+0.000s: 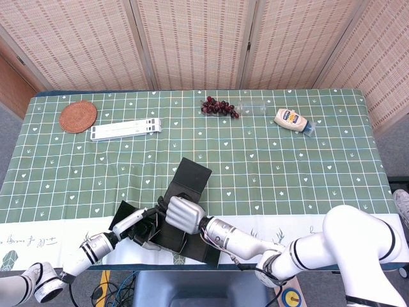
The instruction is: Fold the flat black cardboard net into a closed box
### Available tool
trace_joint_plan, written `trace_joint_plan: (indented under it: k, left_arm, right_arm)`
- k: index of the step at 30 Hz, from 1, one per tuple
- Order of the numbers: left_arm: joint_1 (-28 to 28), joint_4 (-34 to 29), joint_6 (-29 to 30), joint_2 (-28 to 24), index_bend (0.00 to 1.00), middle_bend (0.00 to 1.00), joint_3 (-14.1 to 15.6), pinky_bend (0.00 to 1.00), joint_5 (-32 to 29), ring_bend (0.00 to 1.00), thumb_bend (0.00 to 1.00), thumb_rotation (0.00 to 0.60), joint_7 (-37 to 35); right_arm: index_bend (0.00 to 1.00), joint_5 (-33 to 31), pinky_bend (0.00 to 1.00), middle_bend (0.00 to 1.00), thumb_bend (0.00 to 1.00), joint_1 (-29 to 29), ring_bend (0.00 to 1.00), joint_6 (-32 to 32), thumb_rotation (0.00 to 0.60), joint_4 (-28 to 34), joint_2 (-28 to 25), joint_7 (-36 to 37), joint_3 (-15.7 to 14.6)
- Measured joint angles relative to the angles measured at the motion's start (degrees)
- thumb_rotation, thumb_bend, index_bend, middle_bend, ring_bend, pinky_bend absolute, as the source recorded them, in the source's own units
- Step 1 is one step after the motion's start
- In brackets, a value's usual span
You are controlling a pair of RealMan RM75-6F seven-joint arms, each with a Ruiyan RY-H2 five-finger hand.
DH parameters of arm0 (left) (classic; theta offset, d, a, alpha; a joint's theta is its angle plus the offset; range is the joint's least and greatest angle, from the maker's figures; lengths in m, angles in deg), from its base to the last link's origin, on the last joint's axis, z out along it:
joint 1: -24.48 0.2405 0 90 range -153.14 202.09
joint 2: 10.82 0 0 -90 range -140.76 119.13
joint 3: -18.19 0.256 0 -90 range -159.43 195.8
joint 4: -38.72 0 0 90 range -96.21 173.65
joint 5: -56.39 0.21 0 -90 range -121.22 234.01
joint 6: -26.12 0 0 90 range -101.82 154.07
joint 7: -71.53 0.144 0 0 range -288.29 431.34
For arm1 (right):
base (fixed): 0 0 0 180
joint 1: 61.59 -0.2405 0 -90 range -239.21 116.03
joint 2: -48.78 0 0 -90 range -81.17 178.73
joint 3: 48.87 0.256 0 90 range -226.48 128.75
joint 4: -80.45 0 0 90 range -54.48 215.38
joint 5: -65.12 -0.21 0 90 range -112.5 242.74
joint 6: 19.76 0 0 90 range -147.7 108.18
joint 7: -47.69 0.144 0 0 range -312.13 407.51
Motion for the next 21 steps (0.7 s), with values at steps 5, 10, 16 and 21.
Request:
trace_joint_plan:
  k: [5,10,16,21]
  left_arm:
    - [-0.11,0.25,0.28,0.06,0.21,0.17,0.20,0.85,-0.25,0.55,0.10,0.600,-0.77]
    - [-0.12,0.26,0.42,0.22,0.24,0.19,0.24,0.85,-0.64,0.55,0.10,0.600,-0.62]
    - [-0.29,-0.09,0.31,0.10,0.26,0.20,0.24,0.85,-0.94,0.55,0.10,0.600,-0.12]
    - [-0.41,-0.35,0.13,0.08,0.26,0.20,0.20,0.85,-1.24,0.55,0.10,0.600,0.16]
  right_arm:
    - [0.34,0.34,0.96,0.38,0.42,0.45,0.84,0.14,0.600,-0.03,-0.01,0.14,0.42]
    - [0.34,0.62,0.96,0.37,0.42,0.90,0.84,0.15,0.600,0.10,0.02,-0.14,0.56]
    - [0.23,0.63,0.96,0.30,0.42,1.47,0.83,0.41,0.600,0.63,-0.09,-0.30,0.86]
    - [0.00,0.13,0.96,0.17,0.32,2.08,0.82,0.58,0.600,1.37,-0.37,-0.34,0.87]
